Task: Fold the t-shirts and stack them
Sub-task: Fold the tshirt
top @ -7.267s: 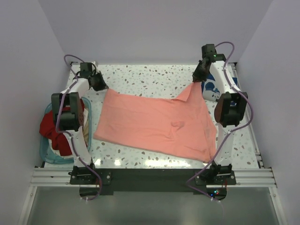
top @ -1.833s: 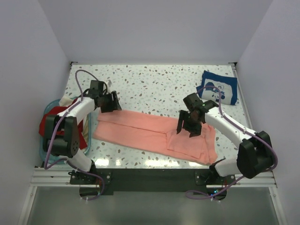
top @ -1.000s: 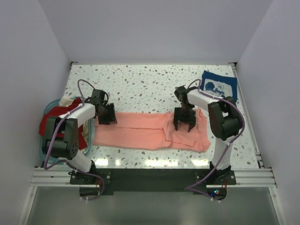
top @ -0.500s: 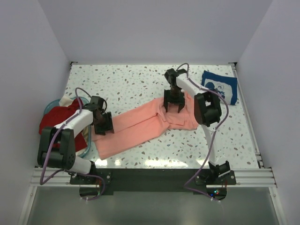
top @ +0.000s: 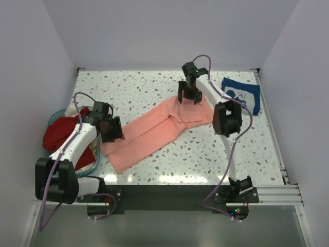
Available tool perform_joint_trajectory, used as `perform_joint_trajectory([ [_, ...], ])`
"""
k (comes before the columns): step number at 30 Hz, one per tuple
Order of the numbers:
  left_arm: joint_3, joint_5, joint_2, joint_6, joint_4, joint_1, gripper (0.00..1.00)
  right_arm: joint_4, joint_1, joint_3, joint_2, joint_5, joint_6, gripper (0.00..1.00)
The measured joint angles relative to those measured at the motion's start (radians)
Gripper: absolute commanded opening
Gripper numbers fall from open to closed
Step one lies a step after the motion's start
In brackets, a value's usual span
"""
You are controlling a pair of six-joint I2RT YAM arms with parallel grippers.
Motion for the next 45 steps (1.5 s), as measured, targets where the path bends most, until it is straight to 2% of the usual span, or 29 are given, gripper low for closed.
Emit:
perform_joint_trajectory([
  [6,0.043,0.052,0.027,0.000,0.079,-0.007,0.57,0.060,-0.003,-0.225,-0.236,-0.016,-0.032,0.78],
  [11,0.060,0.074,0.105,-0.001,0.160,-0.050,0.57,0.126,-0.003,-0.481,-0.447,-0.062,-0.023,0.78],
  [16,0.061,0.077,0.177,-0.002,0.240,-0.107,0.57,0.166,-0.003,-0.651,-0.466,-0.103,0.005,0.77],
  [19,0.059,0.068,0.201,-0.002,0.269,-0.130,0.57,0.170,-0.003,-0.673,-0.427,-0.114,0.014,0.77],
  [23,0.034,0.021,0.201,-0.003,0.318,-0.154,0.58,0.184,-0.003,-0.666,-0.368,-0.116,0.021,0.76],
  [30,-0.073,-0.020,0.201,-0.019,0.351,-0.176,0.58,0.123,-0.003,-0.554,-0.274,-0.102,0.035,0.76],
  [37,-0.105,-0.012,0.178,-0.053,0.396,-0.210,0.58,-0.009,-0.005,-0.323,-0.136,-0.049,0.031,0.77],
  [45,-0.138,0.072,0.154,-0.124,0.418,-0.319,0.57,-0.108,-0.034,-0.007,0.034,-0.026,-0.007,0.80],
])
